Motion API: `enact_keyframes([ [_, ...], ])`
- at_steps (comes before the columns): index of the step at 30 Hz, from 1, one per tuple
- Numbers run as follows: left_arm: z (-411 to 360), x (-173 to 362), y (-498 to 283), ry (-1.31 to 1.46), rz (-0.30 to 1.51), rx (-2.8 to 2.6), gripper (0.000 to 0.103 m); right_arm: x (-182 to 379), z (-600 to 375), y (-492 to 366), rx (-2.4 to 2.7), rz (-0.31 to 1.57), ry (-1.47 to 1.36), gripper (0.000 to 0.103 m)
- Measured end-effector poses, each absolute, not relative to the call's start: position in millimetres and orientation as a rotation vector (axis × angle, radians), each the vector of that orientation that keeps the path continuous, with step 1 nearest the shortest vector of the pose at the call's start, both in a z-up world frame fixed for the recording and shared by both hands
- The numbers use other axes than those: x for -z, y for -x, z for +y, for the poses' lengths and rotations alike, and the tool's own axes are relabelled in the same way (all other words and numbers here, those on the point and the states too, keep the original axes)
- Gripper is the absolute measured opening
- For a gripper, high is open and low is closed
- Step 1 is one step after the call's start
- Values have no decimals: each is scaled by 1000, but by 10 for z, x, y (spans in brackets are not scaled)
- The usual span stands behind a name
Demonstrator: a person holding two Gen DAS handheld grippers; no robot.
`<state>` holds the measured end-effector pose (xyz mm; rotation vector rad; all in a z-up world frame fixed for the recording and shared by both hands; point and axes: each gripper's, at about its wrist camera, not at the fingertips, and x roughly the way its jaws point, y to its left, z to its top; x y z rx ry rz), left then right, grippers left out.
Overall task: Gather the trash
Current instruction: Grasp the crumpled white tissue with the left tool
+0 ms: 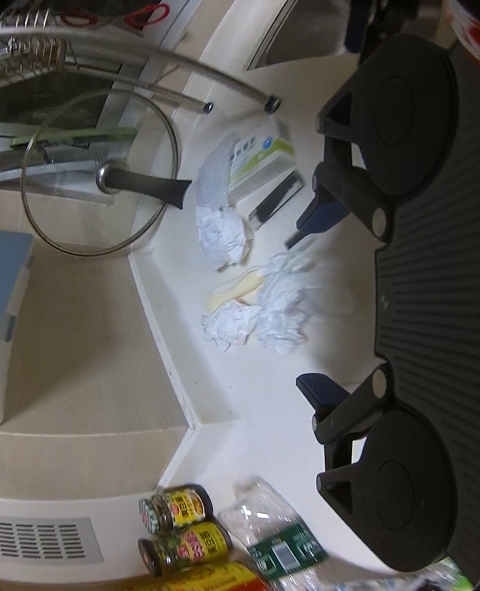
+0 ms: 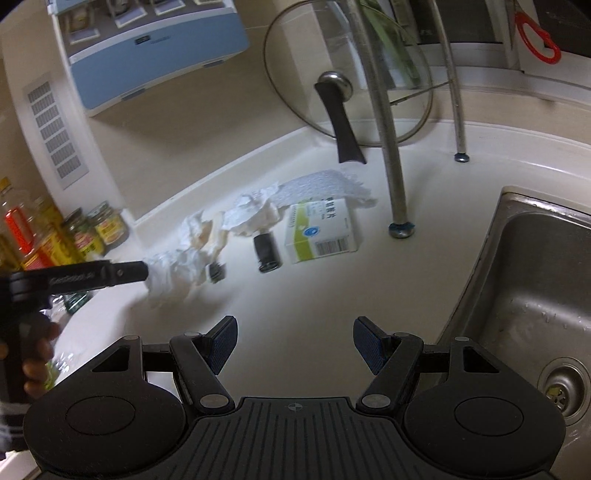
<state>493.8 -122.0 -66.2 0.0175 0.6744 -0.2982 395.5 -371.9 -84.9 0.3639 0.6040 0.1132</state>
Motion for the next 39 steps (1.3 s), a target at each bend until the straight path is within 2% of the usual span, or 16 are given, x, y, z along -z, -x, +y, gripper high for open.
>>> enact_keyframes([
  [7,-1316,851,-5360,-31,696,284,83,868,-3741,-4044,-72,607,-370,70],
  [9,-1345,907,-5430,-54,704,289,79,883,-3746,-4066,-63,611,-372,70],
  [12,-1351,981,-5484,-65,716,297,68,908,-3755,-4089,-58,617,-377,70],
  [14,-1326,1013,-5502,-54,724,312,50,921,-3749,-4099,-55,622,-377,70],
  [20,-1224,1025,-5497,-17,725,332,28,937,-3700,-4159,-66,629,-371,70],
  [25,-1094,965,-5409,-2,708,344,23,929,-3613,-4248,-100,624,-357,70],
  [36,-407,644,-5069,49,667,289,22,845,-3200,-4646,-239,567,-256,70],
  [38,-250,594,-5039,55,656,256,22,836,-3095,-4750,-261,555,-226,64],
  [39,-171,571,-5031,57,651,236,22,838,-3041,-4816,-274,553,-214,58],
])
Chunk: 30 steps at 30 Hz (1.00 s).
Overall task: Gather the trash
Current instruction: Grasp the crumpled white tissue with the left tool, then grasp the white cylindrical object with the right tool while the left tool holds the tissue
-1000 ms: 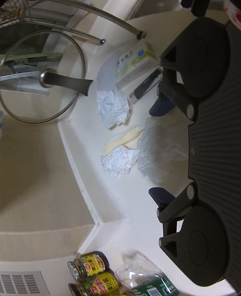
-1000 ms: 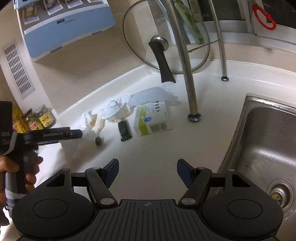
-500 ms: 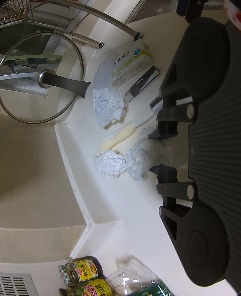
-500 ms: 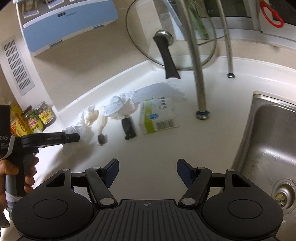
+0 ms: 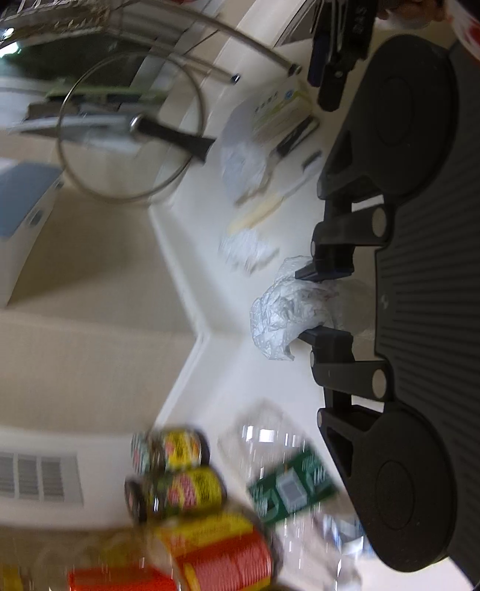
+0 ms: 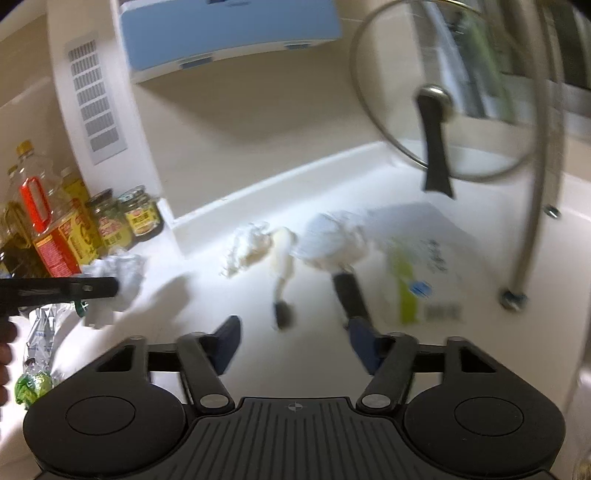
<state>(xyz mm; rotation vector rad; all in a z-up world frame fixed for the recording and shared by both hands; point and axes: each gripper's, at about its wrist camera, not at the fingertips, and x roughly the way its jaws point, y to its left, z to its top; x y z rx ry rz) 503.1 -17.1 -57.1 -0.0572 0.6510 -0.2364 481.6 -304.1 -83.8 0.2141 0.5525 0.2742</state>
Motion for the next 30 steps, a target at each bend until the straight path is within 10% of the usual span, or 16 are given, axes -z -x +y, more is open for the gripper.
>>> enact_keyframes([
  [30,665,490,-4946,77,649,58,22,1186,-2351,-5916,-226,575,-62,19],
])
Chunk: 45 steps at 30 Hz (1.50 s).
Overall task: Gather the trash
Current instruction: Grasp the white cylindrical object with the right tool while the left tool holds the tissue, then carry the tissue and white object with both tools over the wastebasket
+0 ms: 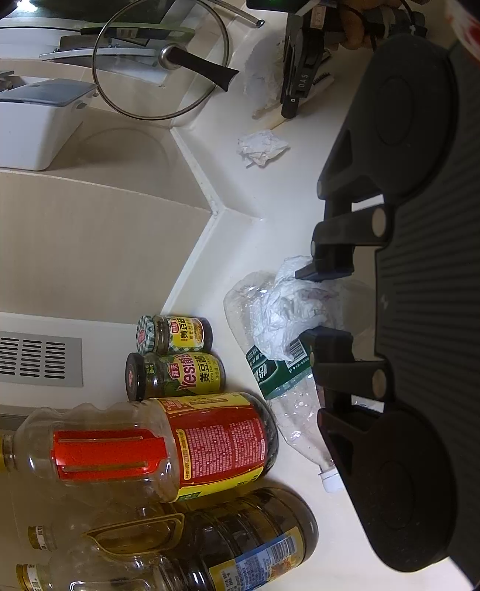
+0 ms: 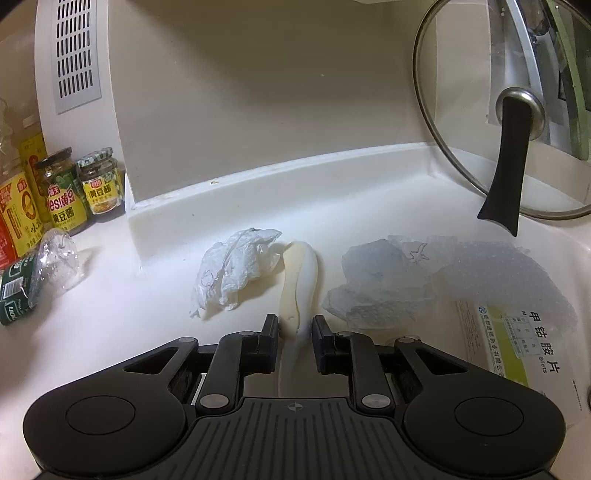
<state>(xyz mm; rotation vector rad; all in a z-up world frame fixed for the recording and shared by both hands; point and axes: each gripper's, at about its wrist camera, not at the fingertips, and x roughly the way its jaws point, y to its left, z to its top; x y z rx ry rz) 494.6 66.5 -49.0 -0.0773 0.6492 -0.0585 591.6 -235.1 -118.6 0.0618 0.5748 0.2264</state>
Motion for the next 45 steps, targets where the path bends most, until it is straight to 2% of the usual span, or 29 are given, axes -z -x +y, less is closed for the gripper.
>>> enact_keyframes([
  [20,459,299,-4512,76,625,77,22,570,-2732,-5233,-304,443,-180,19],
  [33,116,247,-3677,82,634,98,23,371,-3011,-4274,-474,443,-232,19],
  [45,-14,338,-2808,121,669,47,22,435,-2926,-3423,-670,522,-288,19],
])
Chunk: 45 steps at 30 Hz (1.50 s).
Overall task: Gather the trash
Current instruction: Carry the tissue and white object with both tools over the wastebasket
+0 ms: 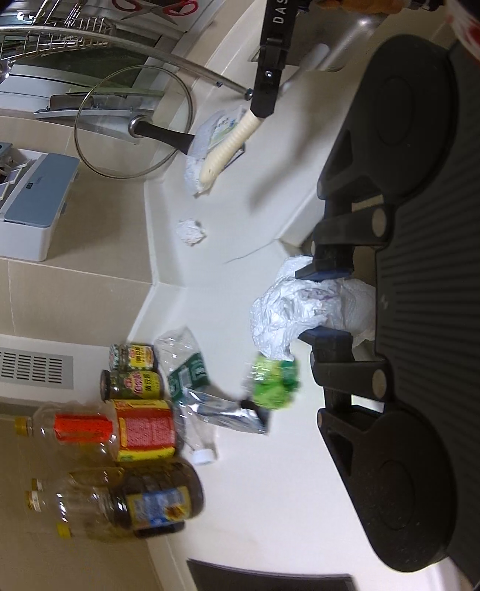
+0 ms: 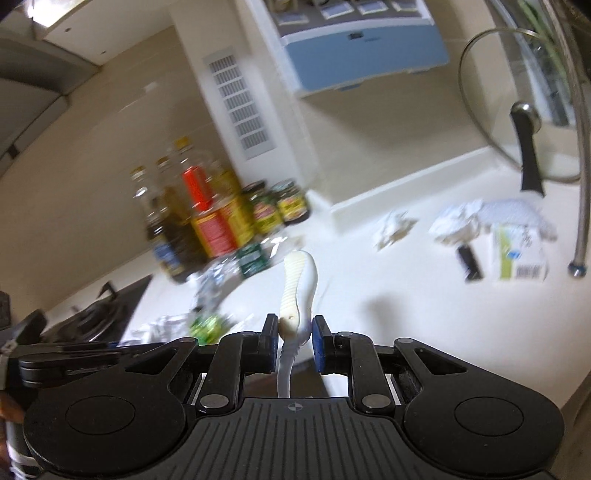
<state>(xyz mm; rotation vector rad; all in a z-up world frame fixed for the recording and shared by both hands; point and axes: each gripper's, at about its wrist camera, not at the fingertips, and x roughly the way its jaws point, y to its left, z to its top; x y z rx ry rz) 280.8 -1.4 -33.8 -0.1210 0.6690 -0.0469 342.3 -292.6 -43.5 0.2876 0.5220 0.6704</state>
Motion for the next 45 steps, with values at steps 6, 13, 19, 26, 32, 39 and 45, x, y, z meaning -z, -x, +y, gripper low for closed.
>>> enact_keyframes([
  [6,3,460,-2509,143,704,10,22,578,-2747,-3127,-754,588,-278,19],
  [13,67,678,-2263,171,762,-23,23,868,-2472,-2917,-810,690,-243,19],
  [19,115,980,-2208,183,832,-16,23,1186,-2280,-2889,-783,779,-216,19],
  [26,232,1384,-2300,199,914,12,22,1639,-2123,-2972,-706,877,-192,19],
  [32,320,1709,-2380,200,971,28,22,2019,-2016,-3087,-647,955,-179,19],
  [39,341,2011,-2459,193,1017,41,22,2333,-1956,-3167,-612,997,-161,19],
  [45,336,2162,-2458,203,1044,41,22,2542,-1877,-3183,-600,1024,-135,19],
])
